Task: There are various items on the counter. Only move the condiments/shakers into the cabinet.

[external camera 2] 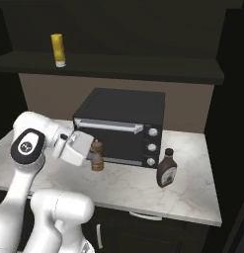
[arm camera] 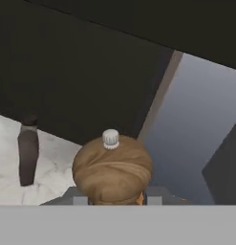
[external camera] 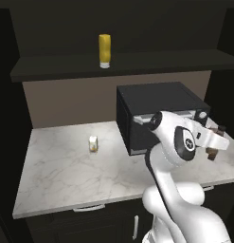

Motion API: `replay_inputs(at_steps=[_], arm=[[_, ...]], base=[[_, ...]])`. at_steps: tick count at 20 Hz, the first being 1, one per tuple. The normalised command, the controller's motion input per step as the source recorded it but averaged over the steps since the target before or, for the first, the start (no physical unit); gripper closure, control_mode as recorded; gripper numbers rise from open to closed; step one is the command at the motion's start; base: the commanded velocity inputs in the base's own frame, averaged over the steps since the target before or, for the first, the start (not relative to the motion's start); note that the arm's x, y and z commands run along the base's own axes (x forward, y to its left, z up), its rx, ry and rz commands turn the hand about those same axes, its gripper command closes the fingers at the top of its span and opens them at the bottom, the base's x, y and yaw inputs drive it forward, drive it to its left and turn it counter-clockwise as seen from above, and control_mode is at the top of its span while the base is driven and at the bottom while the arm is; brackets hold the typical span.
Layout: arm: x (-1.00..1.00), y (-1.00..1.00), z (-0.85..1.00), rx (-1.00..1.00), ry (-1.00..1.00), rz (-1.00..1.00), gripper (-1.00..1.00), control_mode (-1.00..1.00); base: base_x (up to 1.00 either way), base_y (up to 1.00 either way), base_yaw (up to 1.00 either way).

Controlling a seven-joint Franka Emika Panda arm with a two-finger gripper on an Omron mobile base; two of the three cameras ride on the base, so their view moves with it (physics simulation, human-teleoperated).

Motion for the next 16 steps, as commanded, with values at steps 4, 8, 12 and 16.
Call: replay_inputs(at_steps=[4,8,12,16], arm=[[-0.23,0.23,1.0,0.0,0.05,0.36,1.0,-1.0],[-0.13,0.41,1.0,0.02,0.07,0.33,1.0,-1.0],[-0.05,0.64,0.91,0.07,0.03,0.26,1.0,-1.0],[-0.04,0.56,0.8,0.09,0.0,0.21,1.0,-1.0]], base=[[0.0,0.0,0.0],[0.0,0.0,0.0],[0.0,0.0,0.0],[0.0,0.0,0.0]])
